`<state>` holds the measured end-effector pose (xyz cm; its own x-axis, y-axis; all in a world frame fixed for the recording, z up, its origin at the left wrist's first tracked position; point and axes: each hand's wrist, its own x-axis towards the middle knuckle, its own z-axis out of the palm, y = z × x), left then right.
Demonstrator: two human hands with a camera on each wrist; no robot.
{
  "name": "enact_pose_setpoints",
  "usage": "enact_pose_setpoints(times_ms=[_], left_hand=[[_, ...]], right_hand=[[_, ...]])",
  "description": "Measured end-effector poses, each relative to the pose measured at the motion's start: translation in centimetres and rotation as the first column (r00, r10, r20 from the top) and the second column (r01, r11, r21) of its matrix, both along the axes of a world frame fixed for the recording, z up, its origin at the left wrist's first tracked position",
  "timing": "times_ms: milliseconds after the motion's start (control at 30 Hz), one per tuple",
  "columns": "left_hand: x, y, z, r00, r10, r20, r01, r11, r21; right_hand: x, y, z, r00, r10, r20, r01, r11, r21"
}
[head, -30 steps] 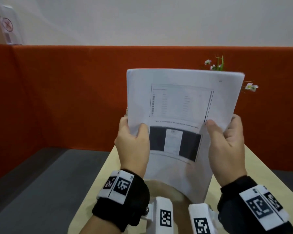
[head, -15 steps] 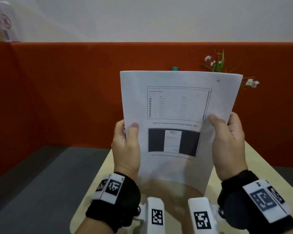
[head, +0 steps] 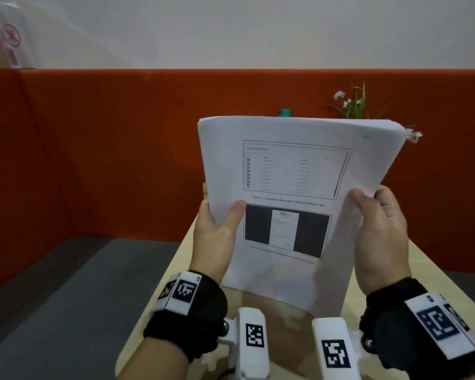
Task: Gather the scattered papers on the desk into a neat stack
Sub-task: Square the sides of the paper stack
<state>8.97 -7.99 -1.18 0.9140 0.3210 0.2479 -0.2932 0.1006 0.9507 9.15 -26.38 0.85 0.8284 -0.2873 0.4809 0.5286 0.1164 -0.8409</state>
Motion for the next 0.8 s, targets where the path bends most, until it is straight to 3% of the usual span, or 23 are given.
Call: enact_pose_setpoints(times_ms=[167, 333, 467, 600, 700, 800], left_hand=[[-0.3, -0.3, -0.2, 0.999, -0.031, -0.021, 0.032, 0.999, 0.014], [-0.1, -1.1, 0.4, 0.987, 0.127, 0.099, -0.132, 0.99, 0.048], [-0.5, -1.6, -0.6, 0.993, 0.122, 0.004, -0.122, 0.989, 0.078], [-0.3, -1.0, -0.3, 0.993, 0.121, 0.011, -0.122, 0.989, 0.088], [-0.5, -0.7, -1.1, 0.993, 0.084, -0.088, -0.066, 0.979, 0.192], [-0.5, 0.0, -2.2, 0.97, 0.045, -0.237, 0.056, 0.914, 0.402]], right_hand=[[-0.1, -0.1, -1.4, 0.999, -0.022, -0.042, 0.018, 0.995, -0.093], [0.0, 0.2, -0.3, 0.998, -0.059, 0.008, 0.06, 0.987, -0.152], [0.0, 0.2, -1.3, 0.994, -0.067, -0.081, 0.051, 0.983, -0.178], [0.4, -0.8, -1.4, 0.993, -0.068, -0.098, 0.052, 0.986, -0.157], [0.5, -1.3, -3.5, 0.96, -0.081, -0.269, -0.011, 0.946, -0.324], [0.2, -2.0, -5.4, 0.885, -0.14, -0.444, -0.13, 0.841, -0.526]])
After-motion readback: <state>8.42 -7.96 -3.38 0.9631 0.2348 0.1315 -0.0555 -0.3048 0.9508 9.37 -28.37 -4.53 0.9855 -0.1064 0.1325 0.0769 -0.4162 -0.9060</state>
